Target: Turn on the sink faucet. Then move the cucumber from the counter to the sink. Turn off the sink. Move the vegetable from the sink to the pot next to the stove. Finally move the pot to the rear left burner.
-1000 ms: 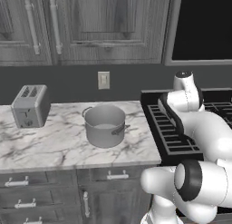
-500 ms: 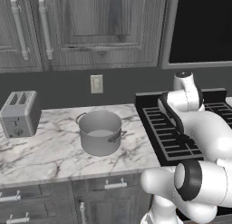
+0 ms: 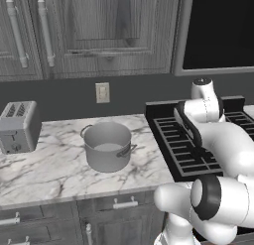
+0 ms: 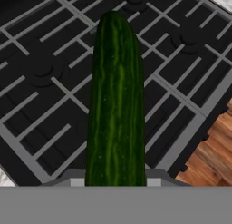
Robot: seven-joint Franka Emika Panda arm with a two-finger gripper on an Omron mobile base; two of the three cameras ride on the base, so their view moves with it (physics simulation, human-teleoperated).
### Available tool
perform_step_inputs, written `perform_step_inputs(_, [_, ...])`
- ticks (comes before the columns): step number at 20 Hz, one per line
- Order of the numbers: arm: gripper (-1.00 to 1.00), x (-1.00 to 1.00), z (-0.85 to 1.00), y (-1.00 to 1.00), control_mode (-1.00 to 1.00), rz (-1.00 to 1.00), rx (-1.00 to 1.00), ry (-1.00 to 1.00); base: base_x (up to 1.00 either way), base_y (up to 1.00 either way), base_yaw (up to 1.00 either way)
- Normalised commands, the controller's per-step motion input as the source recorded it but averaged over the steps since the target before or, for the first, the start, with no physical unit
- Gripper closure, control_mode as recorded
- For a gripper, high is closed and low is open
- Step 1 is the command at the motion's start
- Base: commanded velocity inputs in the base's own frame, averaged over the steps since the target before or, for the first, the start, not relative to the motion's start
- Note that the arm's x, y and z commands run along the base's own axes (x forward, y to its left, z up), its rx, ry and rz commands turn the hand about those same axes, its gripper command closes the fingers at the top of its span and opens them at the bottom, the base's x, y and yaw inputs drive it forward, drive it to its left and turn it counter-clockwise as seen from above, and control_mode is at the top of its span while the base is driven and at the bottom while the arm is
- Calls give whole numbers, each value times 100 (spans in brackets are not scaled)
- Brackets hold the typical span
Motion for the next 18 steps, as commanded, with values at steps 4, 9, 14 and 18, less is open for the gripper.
perform_step_inputs(4, [100, 0, 0, 0, 100, 0, 0, 0, 0, 0, 0])
perform_step_inputs(9, [100, 0, 0, 3, -100, 0, 0, 0, 0, 0, 0])
perform_step_inputs(14, [100, 0, 0, 67, -100, 0, 0, 0, 0, 0, 0])
perform_step_inputs(18, [100, 0, 0, 95, -100, 0, 0, 0, 0, 0, 0])
